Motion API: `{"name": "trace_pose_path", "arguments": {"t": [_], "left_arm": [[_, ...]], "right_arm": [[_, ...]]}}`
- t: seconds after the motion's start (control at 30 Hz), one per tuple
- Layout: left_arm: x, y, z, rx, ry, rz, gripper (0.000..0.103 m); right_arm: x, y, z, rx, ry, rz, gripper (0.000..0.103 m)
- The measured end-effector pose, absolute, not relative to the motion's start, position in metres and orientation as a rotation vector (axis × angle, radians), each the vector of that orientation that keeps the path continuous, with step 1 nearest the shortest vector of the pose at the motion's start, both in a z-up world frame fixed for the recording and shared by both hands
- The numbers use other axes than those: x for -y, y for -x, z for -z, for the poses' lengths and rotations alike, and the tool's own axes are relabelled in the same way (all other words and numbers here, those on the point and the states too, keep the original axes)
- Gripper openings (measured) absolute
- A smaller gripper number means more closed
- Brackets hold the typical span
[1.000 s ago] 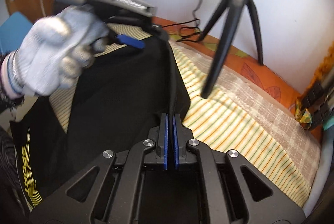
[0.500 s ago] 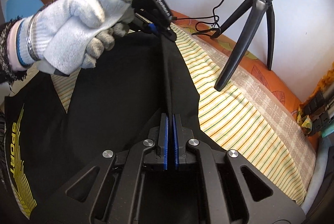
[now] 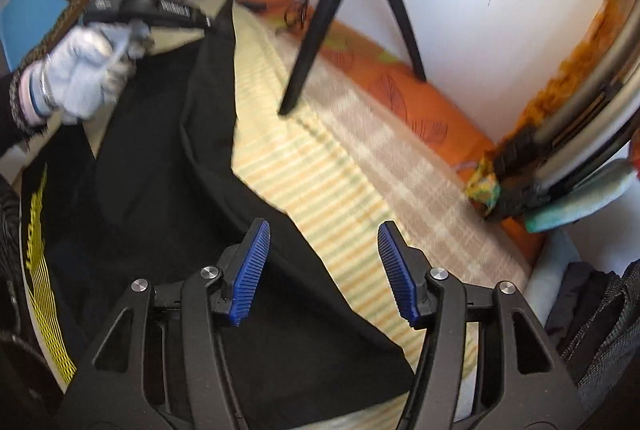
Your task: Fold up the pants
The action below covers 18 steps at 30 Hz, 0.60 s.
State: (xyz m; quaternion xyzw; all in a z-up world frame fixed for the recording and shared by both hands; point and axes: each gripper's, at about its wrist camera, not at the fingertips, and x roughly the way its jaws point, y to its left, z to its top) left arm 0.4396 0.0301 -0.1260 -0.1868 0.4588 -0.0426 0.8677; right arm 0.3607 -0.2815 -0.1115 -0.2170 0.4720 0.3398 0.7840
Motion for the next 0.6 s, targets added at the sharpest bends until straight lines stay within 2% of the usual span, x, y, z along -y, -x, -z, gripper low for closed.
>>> {"name": "trace_pose_path", "arguments": {"t": [0.2, 0.4, 0.47, 0.6], "left_arm": [[-0.033, -0.437, 0.126, -0.961, 0.383, 0.092, 0.003], [-0.037, -0.435, 0.122, -0.955, 0.376, 0.094, 0.003], [-0.038, -0.434, 0.121, -0.952, 0.374, 0.092, 0.003], [-0.038, -0.432, 0.119, -0.949, 0.379, 0.091, 0.003]], "right_arm": [[0.273, -0.365, 0.146, -1.122, 0.548, -0.708, 0.059], [0.283, -0.359, 0.142, -1.152, 0.522, -0.746, 0.06], [0.29, -0.361, 0.147, -1.166, 0.558, -0.68, 0.069], [0.289, -0.359, 0.164, -1.22, 0.614, -0.573, 0.069]]}}
